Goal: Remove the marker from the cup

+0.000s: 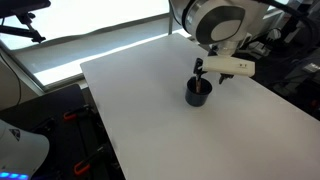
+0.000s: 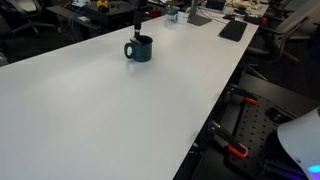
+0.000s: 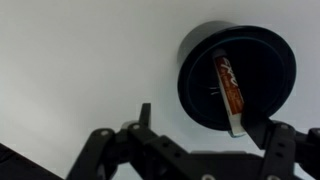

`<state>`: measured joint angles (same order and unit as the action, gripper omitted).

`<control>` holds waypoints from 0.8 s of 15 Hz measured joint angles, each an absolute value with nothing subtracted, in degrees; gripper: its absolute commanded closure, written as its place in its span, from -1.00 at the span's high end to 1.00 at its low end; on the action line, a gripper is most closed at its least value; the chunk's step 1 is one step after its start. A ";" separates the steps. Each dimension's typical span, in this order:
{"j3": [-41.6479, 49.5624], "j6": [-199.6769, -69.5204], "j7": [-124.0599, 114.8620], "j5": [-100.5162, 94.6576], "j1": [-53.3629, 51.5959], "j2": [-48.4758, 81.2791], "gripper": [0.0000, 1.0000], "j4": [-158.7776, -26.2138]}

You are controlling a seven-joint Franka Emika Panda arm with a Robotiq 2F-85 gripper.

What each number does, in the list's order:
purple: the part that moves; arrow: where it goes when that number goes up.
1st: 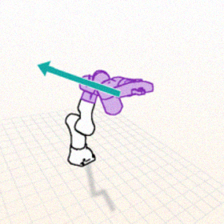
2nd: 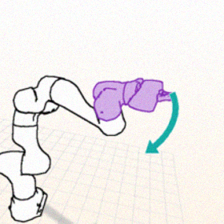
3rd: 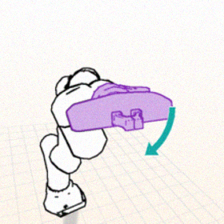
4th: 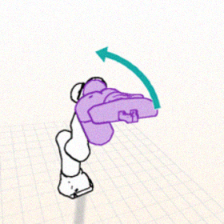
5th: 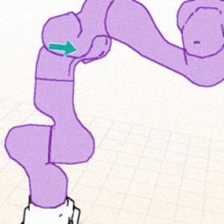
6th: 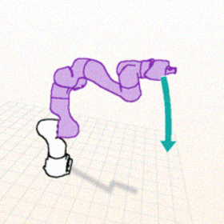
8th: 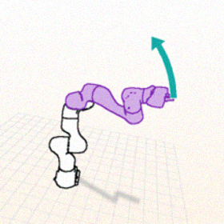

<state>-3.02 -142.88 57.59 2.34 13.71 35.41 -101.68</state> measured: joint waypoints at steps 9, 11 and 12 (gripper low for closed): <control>-3.24 -142.64 54.85 0.56 12.04 35.30 0.40 -101.78; -3.27 -142.46 54.85 0.56 12.04 35.30 0.52 -101.79; -3.31 -142.45 54.85 0.57 12.06 35.30 0.53 -101.79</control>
